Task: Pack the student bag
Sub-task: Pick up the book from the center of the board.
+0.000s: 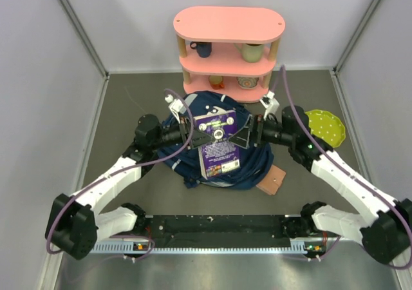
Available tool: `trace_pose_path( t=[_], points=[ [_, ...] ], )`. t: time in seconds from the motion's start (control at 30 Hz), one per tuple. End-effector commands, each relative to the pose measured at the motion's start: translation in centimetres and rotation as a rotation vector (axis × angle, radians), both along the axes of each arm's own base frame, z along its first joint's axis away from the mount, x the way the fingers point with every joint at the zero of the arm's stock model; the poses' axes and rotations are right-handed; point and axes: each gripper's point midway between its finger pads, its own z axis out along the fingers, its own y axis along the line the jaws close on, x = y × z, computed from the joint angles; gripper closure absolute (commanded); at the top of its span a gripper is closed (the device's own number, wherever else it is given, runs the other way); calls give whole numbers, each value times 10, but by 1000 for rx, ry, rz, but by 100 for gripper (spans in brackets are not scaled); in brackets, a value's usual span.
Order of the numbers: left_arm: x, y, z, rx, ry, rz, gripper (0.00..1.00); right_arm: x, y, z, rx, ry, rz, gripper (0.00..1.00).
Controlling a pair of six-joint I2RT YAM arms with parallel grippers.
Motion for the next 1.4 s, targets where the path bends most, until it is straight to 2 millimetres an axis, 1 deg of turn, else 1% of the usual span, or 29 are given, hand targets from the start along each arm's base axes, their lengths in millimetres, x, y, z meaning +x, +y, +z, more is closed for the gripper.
trace_pose_path(
  t=[0.0,0.03,0.07,0.1,0.13,0.17,0.2,0.23,0.27,0.33,0.37,0.4,0.47,0.5,0.6,0.7,0.73,0.8,0.87,0.9,0.93,1.0,1.1,1.17,1.2,1.27,1.3,1.33,1.37],
  points=[
    [56,36,34,-92,-29,466,100,4,-41,-20,13,70,-301,10],
    [57,43,45,-141,-38,511,100,3,-42,-14,60,54,-313,10],
    [61,48,49,-178,-20,555,100,-2,-43,-12,115,83,-336,9],
    [61,52,46,-227,30,578,100,-8,-47,-21,141,94,-353,8],
    [62,56,61,-298,10,597,100,-12,-49,-23,165,102,-361,7],
    [62,57,63,-328,34,605,100,-12,-46,-10,247,86,-354,6],
    [64,55,61,-357,83,600,100,-16,-46,-21,263,106,-348,5],
    [62,52,64,-371,94,576,100,-20,-43,-19,292,111,-333,5],
    [61,49,71,-398,89,551,100,-22,-39,-8,349,105,-302,5],
    [60,39,70,-428,138,485,100,-24,-33,-10,379,126,-269,5],
    [58,38,83,-481,111,457,100,-26,-29,-3,415,122,-244,5],
    [59,33,77,-500,155,435,100,-26,-27,-1,430,124,-235,5],
    [55,30,85,-545,152,389,100,-24,-23,-1,451,146,-229,5],
    [57,26,80,-539,167,380,100,-23,-21,9,483,119,-213,5],
    [55,19,80,-552,169,348,100,-21,-14,15,523,117,-184,5],
    [53,12,80,-562,169,319,100,-16,-7,12,527,144,-168,5],
    [53,11,80,-564,173,315,100,-15,-6,20,557,123,-158,5],
    [52,7,79,-571,189,293,100,-12,-2,16,569,152,-156,5],
    [50,5,80,-591,193,278,100,-10,0,24,600,133,-142,6],
    [51,3,77,-591,204,273,100,-9,2,23,608,131,-135,7],
    [50,3,78,-602,197,268,100,-10,2,32,635,100,-119,8],
    [50,1,74,-603,210,264,100,-10,5,37,648,92,-101,17],
    [49,-2,73,-596,201,260,100,-13,7,47,680,71,-73,41],
    [50,-6,69,-576,206,261,100,-14,6,50,692,60,-71,43],
    [50,-6,69,-575,206,263,100,-14,6,49,692,63,-71,51],
    [50,-9,67,-570,211,259,100,-15,6,50,694,54,-67,59],
    [49,-11,64,-566,214,255,100,-15,5,50,698,54,-68,72],
    [49,-13,64,-565,215,247,100,-15,5,50,697,50,-68,79],
    [49,-14,62,-560,219,244,100,-15,5,50,695,49,-68,91]
  ],
)
